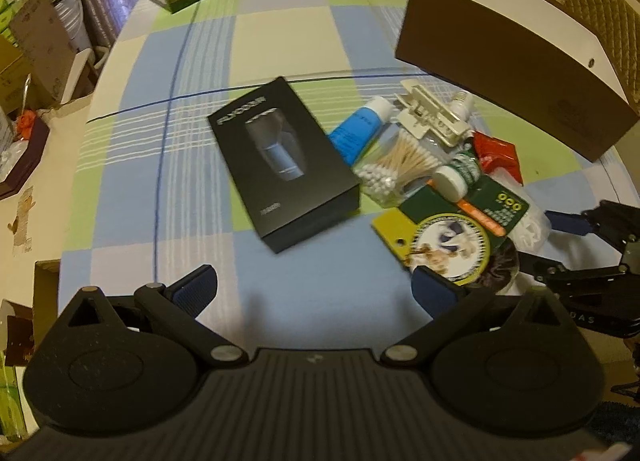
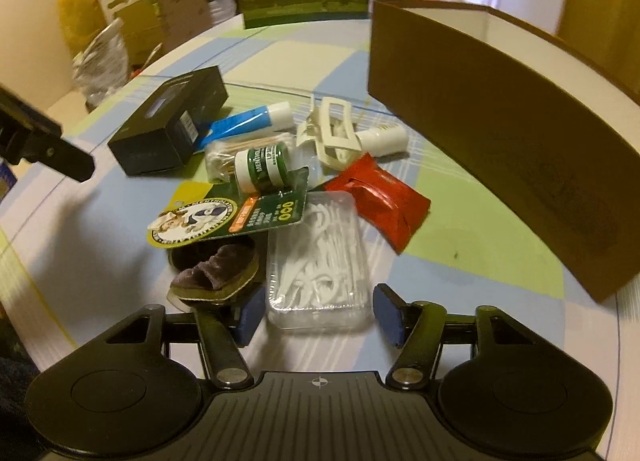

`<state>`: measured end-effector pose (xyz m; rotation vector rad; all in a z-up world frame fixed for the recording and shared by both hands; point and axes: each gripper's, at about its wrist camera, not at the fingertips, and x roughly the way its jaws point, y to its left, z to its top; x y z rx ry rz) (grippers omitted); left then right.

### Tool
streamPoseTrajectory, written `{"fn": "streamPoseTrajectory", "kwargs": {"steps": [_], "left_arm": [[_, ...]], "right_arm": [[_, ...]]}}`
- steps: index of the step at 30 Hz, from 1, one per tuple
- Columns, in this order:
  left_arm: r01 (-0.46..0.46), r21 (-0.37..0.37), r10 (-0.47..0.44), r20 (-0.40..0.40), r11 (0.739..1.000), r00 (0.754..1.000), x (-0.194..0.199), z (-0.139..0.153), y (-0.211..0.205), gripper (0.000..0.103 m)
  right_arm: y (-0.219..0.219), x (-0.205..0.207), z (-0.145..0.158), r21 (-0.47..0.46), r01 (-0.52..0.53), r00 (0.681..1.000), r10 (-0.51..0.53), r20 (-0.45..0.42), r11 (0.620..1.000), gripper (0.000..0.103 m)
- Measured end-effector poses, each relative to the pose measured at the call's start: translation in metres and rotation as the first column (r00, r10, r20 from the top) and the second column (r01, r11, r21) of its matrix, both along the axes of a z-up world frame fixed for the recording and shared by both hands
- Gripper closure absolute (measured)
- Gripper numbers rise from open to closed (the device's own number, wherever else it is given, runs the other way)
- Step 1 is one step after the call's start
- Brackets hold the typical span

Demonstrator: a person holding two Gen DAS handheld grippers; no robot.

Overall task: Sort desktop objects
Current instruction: 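Grasp the clear floss-pick box with the right gripper while the left grasps the green ointment jar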

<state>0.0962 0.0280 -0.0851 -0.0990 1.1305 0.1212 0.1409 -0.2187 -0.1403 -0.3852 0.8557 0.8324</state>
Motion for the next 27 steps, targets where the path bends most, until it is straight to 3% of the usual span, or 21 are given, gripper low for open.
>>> {"fn": "streamPoseTrajectory", "kwargs": {"steps": [7, 15, 21, 27], "left_arm": [[0.084, -0.014, -0.083, 0.016, 0.996, 0.996, 0.017, -0.002, -0.024, 0.001], [0.234, -0.039, -0.231, 0.055, 0.972, 0.971, 0.045, -0.006, -0.055, 0.005], [0.358, -0.044, -0.354, 0.077, 0.933, 0.932, 0.072, -0.016, -0.070, 0.020], [0.462, -0.036, -0.461, 0.041, 0.886, 0.887, 0.092, -0.031, -0.076, 0.036]], "right_arm": [[-0.023, 0.002, 0.003, -0.013, 0.020, 1.000, -0.020, -0.015, 1.000, 0.049], [-0.084, 0.008, 0.008, -0.018, 0.167, 0.984, -0.168, -0.065, 0.986, 0.049], [-0.116, 0.016, 0.011, -0.012, 0.283, 0.956, -0.283, -0.079, 0.959, 0.049], [-0.137, 0.018, 0.013, -0.008, 0.339, 0.937, -0.339, -0.082, 0.941, 0.049]]}}
